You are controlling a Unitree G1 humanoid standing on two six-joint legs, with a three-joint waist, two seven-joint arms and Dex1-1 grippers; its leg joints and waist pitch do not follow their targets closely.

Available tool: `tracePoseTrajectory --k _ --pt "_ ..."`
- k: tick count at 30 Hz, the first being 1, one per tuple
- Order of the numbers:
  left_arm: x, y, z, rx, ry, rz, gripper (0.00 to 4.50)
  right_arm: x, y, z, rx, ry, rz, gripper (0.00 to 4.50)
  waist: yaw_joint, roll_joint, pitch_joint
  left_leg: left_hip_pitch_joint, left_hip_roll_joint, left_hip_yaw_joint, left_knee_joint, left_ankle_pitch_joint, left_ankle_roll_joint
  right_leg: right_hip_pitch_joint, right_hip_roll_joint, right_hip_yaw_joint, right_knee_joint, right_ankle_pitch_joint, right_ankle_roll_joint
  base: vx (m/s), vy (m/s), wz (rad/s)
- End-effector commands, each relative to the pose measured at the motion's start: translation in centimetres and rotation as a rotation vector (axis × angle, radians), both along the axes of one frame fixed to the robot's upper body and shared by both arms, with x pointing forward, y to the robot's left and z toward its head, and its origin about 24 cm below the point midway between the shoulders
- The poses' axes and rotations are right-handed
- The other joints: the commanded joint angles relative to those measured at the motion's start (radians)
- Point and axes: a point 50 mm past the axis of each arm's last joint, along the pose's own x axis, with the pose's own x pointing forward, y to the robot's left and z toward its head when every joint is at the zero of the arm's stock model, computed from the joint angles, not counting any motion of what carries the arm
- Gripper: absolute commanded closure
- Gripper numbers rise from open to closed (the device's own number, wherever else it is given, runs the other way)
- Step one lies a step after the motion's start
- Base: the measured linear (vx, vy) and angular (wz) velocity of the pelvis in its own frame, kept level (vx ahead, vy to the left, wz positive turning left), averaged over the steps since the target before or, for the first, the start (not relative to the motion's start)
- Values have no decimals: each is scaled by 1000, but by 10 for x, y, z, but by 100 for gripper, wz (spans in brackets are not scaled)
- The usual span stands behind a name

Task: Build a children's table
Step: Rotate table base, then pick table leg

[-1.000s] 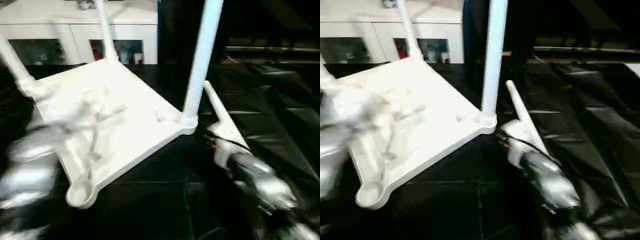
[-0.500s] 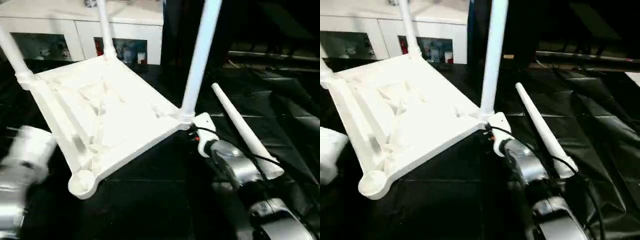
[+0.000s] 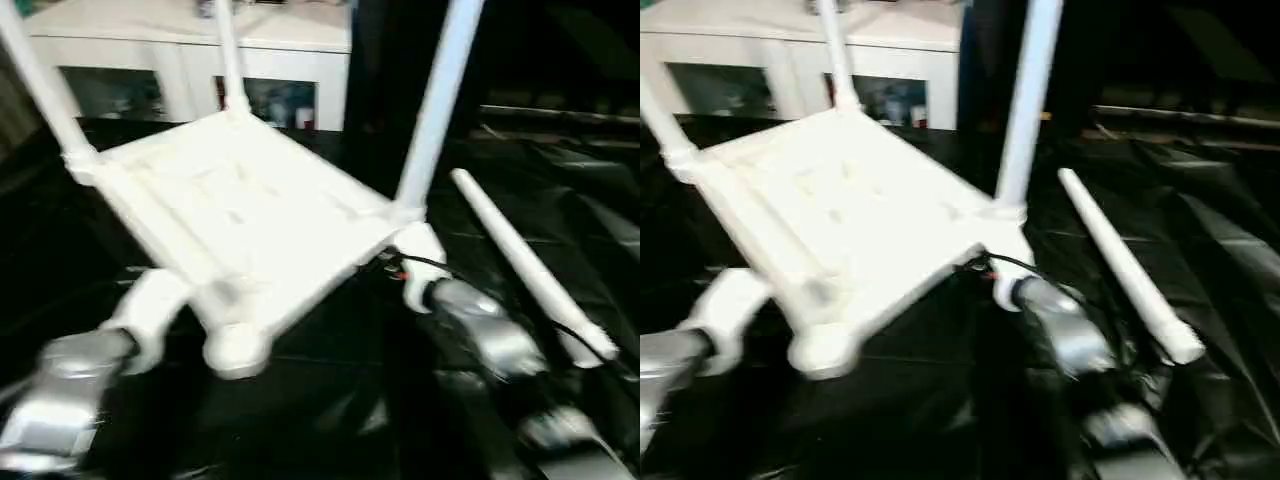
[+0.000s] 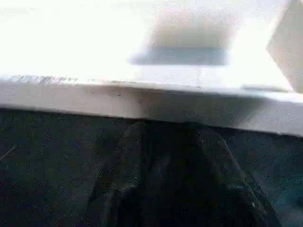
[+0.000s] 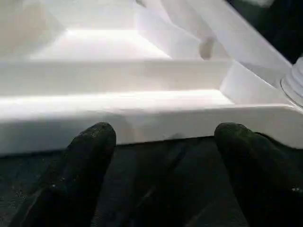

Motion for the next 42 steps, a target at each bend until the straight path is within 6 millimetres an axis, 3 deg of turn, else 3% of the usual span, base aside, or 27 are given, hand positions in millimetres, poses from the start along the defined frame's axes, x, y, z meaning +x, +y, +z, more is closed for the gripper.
tracePoseTrajectory --k 1,2,3,6,7,8,12,14,15,17,18,19,20,21,22,27,30,32,35,36,42 --pt "4 -20 -1 -51 -13 -74 302 1 -10 16 13 -33 -35 75 -11 18 -60 31 52 -23 -92 -361 -40 24 -52 49 -76 -308 -143 0 0 0" --pt "6 -25 0 -67 -23 -87 302 0 -13 19 10 -36 -49 75 -12 14 -61 27 52 -25 -92 -348 -41 27 -53 49 -73 -297 -142 0 0 0" --pt "8 -37 0 -98 -48 -118 302 -2 -19 25 -2 -43 -84 75 -14 28 -62 27 52 -25 -91 -348 -45 26 -54 50 -70 -291 -144 0 0 0" --pt "10 -61 -1 -159 -75 -182 302 -5 -32 34 -33 -26 -152 75 -24 18 -62 23 49 -24 -89 -338 -38 33 -53 50 -78 -294 -136 0 0 0" --pt "11 -70 -1 -181 -85 -205 302 -6 -36 38 -45 -17 -175 75 -28 22 -63 20 48 -23 -87 -326 -34 33 -53 49 -79 -293 -134 0 0 0" --pt "12 -83 0 -211 -103 -245 302 -7 -42 43 -70 -10 -206 75 -30 16 -64 21 47 -21 -85 -310 -28 34 -50 50 -79 -288 -133 0 0 0" --pt "10 -97 4 -250 -116 -297 302 -4 -60 52 -109 25 -275 75 -37 13 -65 14 47 -21 -81 -263 -14 38 -54 48 -76 -280 -145 0 0 0" --pt "11 -94 6 -250 -126 -296 302 1 -75 61 -115 30 -321 75 -45 10 -68 10 46 -20 -77 -234 -6 43 -53 46 -71 -256 -151 0 0 0" --pt "10 -93 7 -250 -128 -293 300 2 -79 64 -116 31 -336 46 -47 11 -68 11 45 -19 -75 -228 -3 42 -51 46 -71 -251 -154 0 0 0" --pt "10 -90 9 -248 -138 -290 300 4 -88 69 -125 32 -370 39 -50 11 -66 13 44 -17 -72 -224 8 40 -51 45 -74 -259 -162 0 0 0" --pt "6 -84 13 -257 -134 -304 300 9 -107 82 -152 31 -428 29 -53 11 -69 12 45 -19 -71 -216 10 43 -53 43 -70 -256 -171 0 0 0" --pt "6 -84 13 -257 -134 -304 300 9 -107 82 -152 31 -428 17 -55 12 -68 13 46 -19 -71 -216 10 43 -51 43 -70 -252 -178 0 0 0" --pt "2 -82 15 -262 -123 -326 300 12 -119 87 -185 38 -463 17 -55 10 -68 18 46 -16 -68 -219 10 39 -51 43 -69 -250 -193 0 0 0" --pt "-3 -81 16 -264 -109 -355 300 14 -132 89 -227 68 -503 6 -56 9 -66 15 45 -15 -68 -216 13 41 -50 43 -71 -250 -196 0 0 0" --pt "-4 -81 17 -265 -105 -362 300 14 -135 89 -238 76 -513 6 -56 8 -66 15 44 -15 -67 -215 14 41 -49 42 -69 -252 -203 0 0 0" --pt "-6 -73 20 -262 -94 -375 300 17 -169 80 -324 189 -604 6 -57 4 -68 15 40 -12 -60 -210 26 41 -49 40 -67 -251 -222 0 0 0" --pt "-5 -71 22 -257 -95 -364 300 18 -178 76 -322 216 -628 6 -55 0 -68 15 41 -10 -58 -208 27 42 -51 40 -68 -249 -226 0 0 0" --pt "-4 -69 23 -250 -94 -356 300 17 -185 70 -300 236 -640 6 -56 5 -67 14 40 -10 -56 -207 32 42 -48 39 -65 -246 -228 0 0 0" --pt "-4 -66 21 -235 -91 -335 300 16 -196 59 -296 224 -648 6 -59 3 -66 16 41 -9 -55 -246 24 39 -51 37 -69 -284 -228 0 0 0" --pt "-3 -66 21 -234 -90 -333 300 16 -198 58 -288 208 -647 6 -61 7 -66 15 41 -10 -54 -257 20 38 -51 36 -71 -293 -229 0 0 0" --pt "-6 -61 20 -223 -79 -316 300 10 -210 45 -277 250 -701 6 -64 6 -66 11 38 -12 -53 -274 32 41 -48 32 -69 -300 -231 0 0 0"
